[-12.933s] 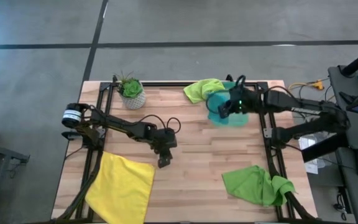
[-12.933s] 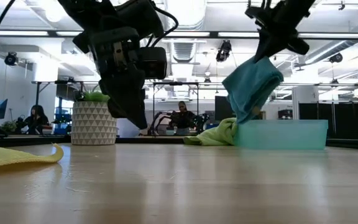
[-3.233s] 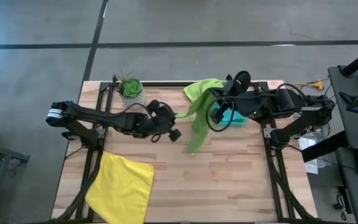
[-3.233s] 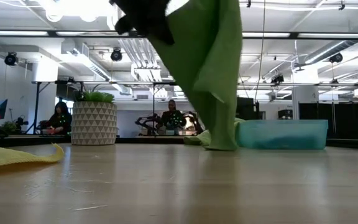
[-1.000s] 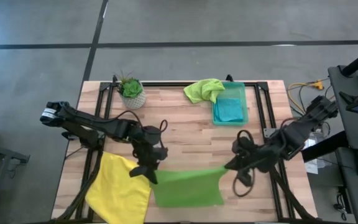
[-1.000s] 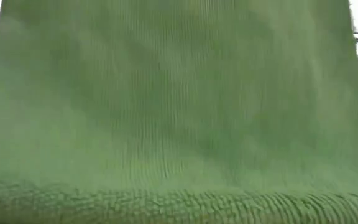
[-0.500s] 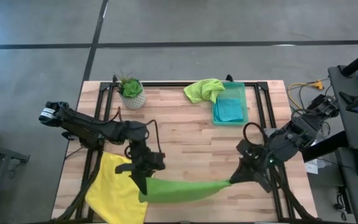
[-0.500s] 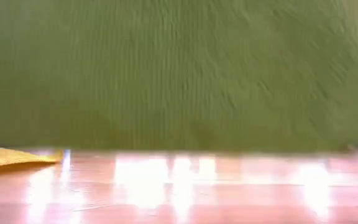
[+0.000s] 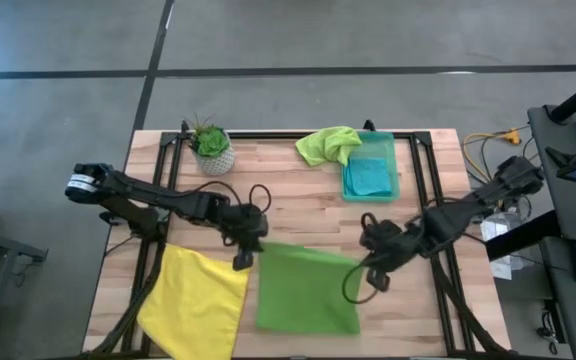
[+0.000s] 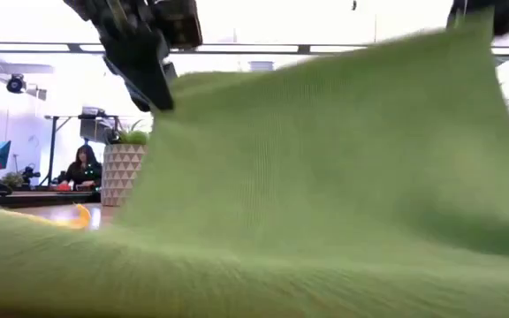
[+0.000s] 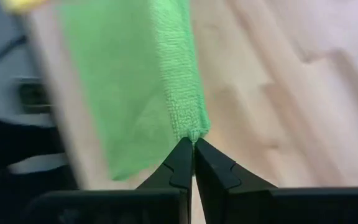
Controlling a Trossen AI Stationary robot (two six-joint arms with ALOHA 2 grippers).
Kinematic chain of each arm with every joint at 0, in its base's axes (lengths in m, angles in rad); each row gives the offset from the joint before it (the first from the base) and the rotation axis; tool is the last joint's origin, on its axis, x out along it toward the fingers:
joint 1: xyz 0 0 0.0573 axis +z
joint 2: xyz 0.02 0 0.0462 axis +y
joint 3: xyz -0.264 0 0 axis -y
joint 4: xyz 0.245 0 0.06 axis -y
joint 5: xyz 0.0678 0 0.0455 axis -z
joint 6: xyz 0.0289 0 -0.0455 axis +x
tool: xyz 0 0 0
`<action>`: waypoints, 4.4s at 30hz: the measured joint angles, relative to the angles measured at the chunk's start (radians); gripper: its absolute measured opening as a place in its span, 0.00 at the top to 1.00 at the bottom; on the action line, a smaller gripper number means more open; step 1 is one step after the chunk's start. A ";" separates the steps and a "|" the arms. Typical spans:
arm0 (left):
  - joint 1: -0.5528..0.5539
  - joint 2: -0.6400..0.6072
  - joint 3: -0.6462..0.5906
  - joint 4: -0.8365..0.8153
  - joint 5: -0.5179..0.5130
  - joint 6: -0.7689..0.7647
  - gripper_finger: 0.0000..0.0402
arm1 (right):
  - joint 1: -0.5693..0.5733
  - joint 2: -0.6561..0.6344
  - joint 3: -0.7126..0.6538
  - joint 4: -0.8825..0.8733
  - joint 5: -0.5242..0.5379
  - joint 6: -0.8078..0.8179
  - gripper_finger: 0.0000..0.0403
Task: Fold microfiber towels
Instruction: Fold the green towel
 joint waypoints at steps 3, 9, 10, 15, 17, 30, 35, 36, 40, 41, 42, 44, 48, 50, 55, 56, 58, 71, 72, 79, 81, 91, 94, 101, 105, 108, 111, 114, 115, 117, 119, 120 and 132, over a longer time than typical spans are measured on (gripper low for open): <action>0.004 0.000 -0.030 0.048 -0.102 0.013 1.00 | -0.047 0.000 -0.087 0.000 0.059 -0.005 0.98; 0.004 0.000 -0.085 0.102 -0.351 0.004 1.00 | -0.146 0.000 -0.209 0.067 0.105 -0.069 0.98; 0.004 0.000 -0.093 0.106 -0.388 0.005 1.00 | -0.161 0.000 -0.225 0.088 0.114 -0.071 0.98; 0.008 0.000 -0.162 0.182 -0.498 0.005 1.00 | -0.225 -0.001 -0.281 0.175 0.148 -0.078 0.98; 0.009 0.000 -0.175 0.191 -0.494 -0.008 1.00 | -0.241 -0.001 -0.286 0.184 0.148 -0.080 0.98; 0.005 -0.274 -0.066 0.275 0.555 -0.375 1.00 | -0.129 -0.032 0.161 0.186 -0.301 -0.120 0.98; -0.056 -0.351 -0.096 0.513 0.756 -0.645 1.00 | -0.043 -0.022 0.256 0.297 -0.549 -0.018 0.98; -0.071 -0.351 -0.107 0.578 0.772 -0.687 1.00 | -0.030 -0.021 0.254 0.341 -0.574 -0.002 0.98; -0.090 -0.317 -0.166 0.889 0.795 -0.756 1.00 | -0.026 -0.025 0.219 0.410 -0.595 0.002 0.98; -0.087 -0.299 -0.179 0.925 0.795 -0.762 1.00 | -0.036 -0.026 0.206 0.396 -0.594 -0.011 0.98; -0.079 -0.275 -0.187 0.957 0.795 -0.758 1.00 | -0.048 -0.025 0.190 0.377 -0.579 -0.030 0.98; -0.057 -0.232 -0.203 0.984 0.793 -0.738 1.00 | -0.073 -0.024 0.154 0.339 -0.514 -0.052 0.98; -0.029 -0.151 -0.236 0.968 0.743 -0.682 1.00 | -0.112 -0.023 0.071 0.294 -0.421 -0.056 0.98; -0.024 -0.117 -0.239 0.968 0.702 -0.655 1.00 | -0.117 -0.023 0.040 0.294 -0.398 -0.038 0.98; -0.018 -0.081 -0.236 0.892 0.603 -0.507 1.00 | -0.115 -0.024 -0.022 0.293 -0.348 -0.030 0.98; -0.017 -0.074 -0.236 0.844 0.566 -0.470 1.00 | -0.116 -0.024 -0.033 0.281 -0.338 -0.029 0.98; -0.013 -0.070 -0.236 0.725 0.480 -0.393 1.00 | -0.117 -0.023 -0.053 0.246 -0.292 -0.024 0.98; -0.044 -0.138 -0.200 0.725 0.778 -0.606 1.00 | -0.074 -0.024 0.076 0.253 -0.473 0.010 0.98; -0.052 -0.149 -0.196 0.801 0.812 -0.671 1.00 | -0.065 -0.024 0.105 0.278 -0.492 0.015 0.98; -0.149 -0.163 -0.187 1.537 0.802 -1.212 1.00 | -0.005 -0.021 0.235 0.639 -0.640 0.142 0.98; -0.175 -0.148 -0.179 1.635 0.750 -1.278 1.00 | 0.011 -0.014 0.241 0.755 -0.653 0.170 0.98; -0.023 -0.048 -0.213 1.367 0.790 -0.888 1.00 | -0.068 -0.016 0.169 0.316 -0.614 -0.064 0.98; 0.063 -0.025 -0.249 1.178 0.772 -0.707 1.00 | -0.128 -0.018 0.107 0.140 -0.480 -0.121 0.98; 0.168 -0.010 -0.310 0.835 0.537 -0.353 1.00 | -0.229 -0.028 -0.015 0.084 -0.315 -0.173 0.98; 0.174 -0.012 -0.313 0.636 0.359 -0.221 1.00 | -0.246 -0.023 -0.086 0.100 -0.219 -0.165 0.98; 0.172 -0.012 -0.312 0.516 0.197 -0.171 1.00 | -0.249 -0.023 -0.137 0.099 -0.109 -0.139 0.98; 0.172 -0.012 -0.312 0.427 0.013 -0.169 1.00 | -0.257 -0.023 -0.184 0.108 -0.039 -0.133 0.98; 0.173 -0.012 -0.312 0.405 -0.112 -0.168 1.00 | -0.272 -0.015 -0.235 0.155 -0.035 -0.127 0.98; 0.173 -0.012 -0.312 0.406 -0.136 -0.168 1.00 | -0.278 -0.014 -0.254 0.173 -0.035 -0.120 0.98; 0.173 -0.005 -0.311 0.409 -0.172 -0.168 1.00 | -0.291 -0.010 -0.287 0.229 -0.028 -0.100 0.98; 0.173 0.011 -0.311 0.419 -0.183 -0.169 1.00 | -0.298 -0.008 -0.316 0.259 -0.006 -0.074 0.98; 0.174 0.023 -0.310 0.431 -0.184 -0.171 1.00 | -0.303 -0.006 -0.326 0.269 0.010 -0.066 0.98; 0.174 0.180 -0.298 0.434 -0.214 -0.264 1.00 | -0.343 0.125 -0.299 0.275 0.179 -0.044 0.98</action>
